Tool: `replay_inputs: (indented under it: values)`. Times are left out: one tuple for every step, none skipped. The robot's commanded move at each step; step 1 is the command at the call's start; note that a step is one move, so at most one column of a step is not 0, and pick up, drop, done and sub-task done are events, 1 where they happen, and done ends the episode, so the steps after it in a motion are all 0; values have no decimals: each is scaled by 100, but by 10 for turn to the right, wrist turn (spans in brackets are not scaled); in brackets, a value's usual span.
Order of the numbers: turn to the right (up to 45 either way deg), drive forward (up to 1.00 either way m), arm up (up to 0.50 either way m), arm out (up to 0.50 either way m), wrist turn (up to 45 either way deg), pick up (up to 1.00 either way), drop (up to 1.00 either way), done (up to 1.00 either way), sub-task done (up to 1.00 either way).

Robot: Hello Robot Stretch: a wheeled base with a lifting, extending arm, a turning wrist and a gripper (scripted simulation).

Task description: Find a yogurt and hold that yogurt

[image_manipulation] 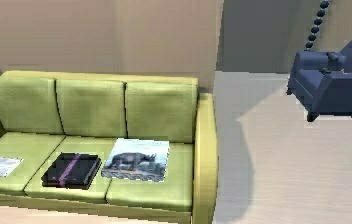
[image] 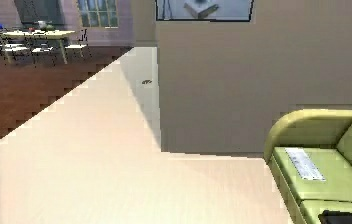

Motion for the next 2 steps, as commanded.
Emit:
replay_inputs:
  values:
    - [-120,0,0,0,0,0,0,0,0]
    - [0,5,0,0,0,0,0,0,0]
